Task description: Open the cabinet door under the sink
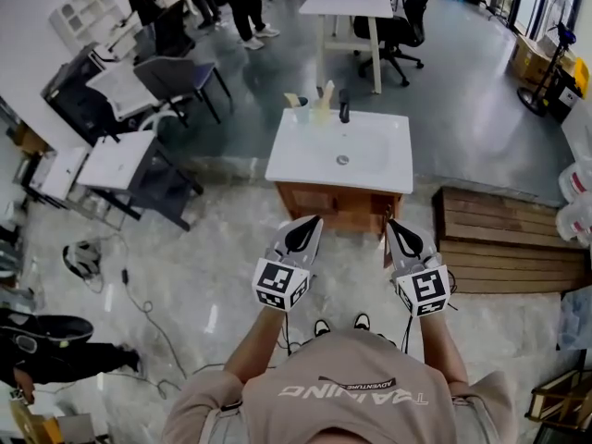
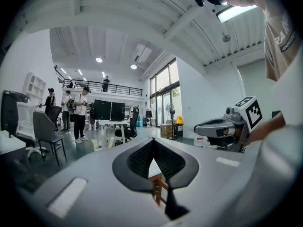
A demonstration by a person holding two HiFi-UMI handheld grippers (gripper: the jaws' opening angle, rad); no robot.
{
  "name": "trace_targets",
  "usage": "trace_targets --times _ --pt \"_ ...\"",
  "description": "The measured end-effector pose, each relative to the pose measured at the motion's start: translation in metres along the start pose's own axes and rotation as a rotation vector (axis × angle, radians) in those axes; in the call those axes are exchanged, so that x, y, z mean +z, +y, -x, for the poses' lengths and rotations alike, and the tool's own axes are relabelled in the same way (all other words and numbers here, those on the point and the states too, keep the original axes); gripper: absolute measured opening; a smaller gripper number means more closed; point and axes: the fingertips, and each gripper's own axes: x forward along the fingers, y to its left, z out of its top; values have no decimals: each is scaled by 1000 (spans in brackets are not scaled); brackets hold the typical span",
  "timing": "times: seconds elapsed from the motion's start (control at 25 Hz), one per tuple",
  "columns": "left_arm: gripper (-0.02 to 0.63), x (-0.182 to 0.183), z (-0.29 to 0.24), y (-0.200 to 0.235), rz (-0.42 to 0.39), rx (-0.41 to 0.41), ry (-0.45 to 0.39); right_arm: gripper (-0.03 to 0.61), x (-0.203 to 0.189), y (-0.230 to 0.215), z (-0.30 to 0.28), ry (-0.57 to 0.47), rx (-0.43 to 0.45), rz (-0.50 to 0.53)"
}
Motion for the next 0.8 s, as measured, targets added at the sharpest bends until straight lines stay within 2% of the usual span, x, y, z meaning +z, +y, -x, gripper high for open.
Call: trace_targets --times 0.8 --pt "18 -3 13 -7 2 -6 1 0 3 11 9 -14 13 -3"
